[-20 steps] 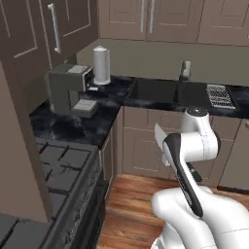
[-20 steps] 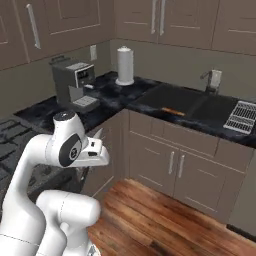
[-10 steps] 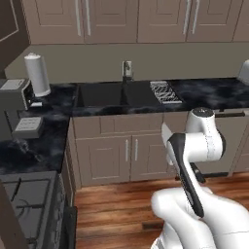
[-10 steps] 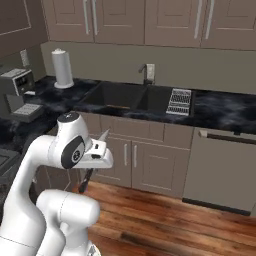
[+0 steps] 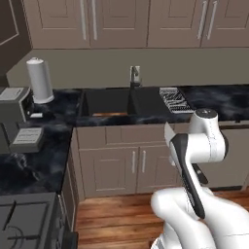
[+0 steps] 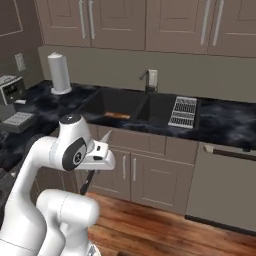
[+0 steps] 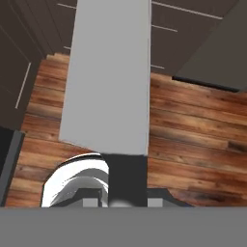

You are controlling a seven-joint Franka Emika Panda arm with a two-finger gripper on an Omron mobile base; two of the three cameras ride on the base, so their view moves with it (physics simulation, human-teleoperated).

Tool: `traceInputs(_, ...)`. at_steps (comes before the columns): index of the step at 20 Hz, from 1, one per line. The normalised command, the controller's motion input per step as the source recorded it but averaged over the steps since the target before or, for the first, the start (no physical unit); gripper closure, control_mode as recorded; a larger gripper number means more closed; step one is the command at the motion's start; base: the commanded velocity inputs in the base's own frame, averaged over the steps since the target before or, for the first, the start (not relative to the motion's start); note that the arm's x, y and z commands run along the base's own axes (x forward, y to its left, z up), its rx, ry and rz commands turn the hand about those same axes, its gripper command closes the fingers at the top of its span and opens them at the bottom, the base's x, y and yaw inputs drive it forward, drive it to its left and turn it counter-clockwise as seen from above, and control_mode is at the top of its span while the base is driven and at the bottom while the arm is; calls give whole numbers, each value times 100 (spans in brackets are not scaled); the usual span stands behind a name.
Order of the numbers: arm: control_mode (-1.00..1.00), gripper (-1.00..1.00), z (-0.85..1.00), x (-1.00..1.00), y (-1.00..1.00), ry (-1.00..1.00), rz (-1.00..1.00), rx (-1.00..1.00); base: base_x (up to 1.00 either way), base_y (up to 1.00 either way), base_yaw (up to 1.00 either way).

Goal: Move the cutting board and knife to the sink. Then move spray from the cabinet to the counter.

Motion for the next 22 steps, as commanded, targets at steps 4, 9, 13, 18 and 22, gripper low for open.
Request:
traceInputs(4, 100, 100, 0, 0, 0, 0, 0, 0, 69, 1, 23)
traceInputs(9, 100, 100, 0, 0, 0, 0, 0, 0, 72, 3, 29)
traceInputs(13, 100, 100, 0, 0, 0, 0, 0, 0, 74, 4, 23)
traceInputs(18, 100, 100, 0, 0, 0, 0, 0, 0, 73, 15, 10)
traceInputs(22, 100, 100, 0, 0, 0, 0, 0, 0, 64, 35, 2)
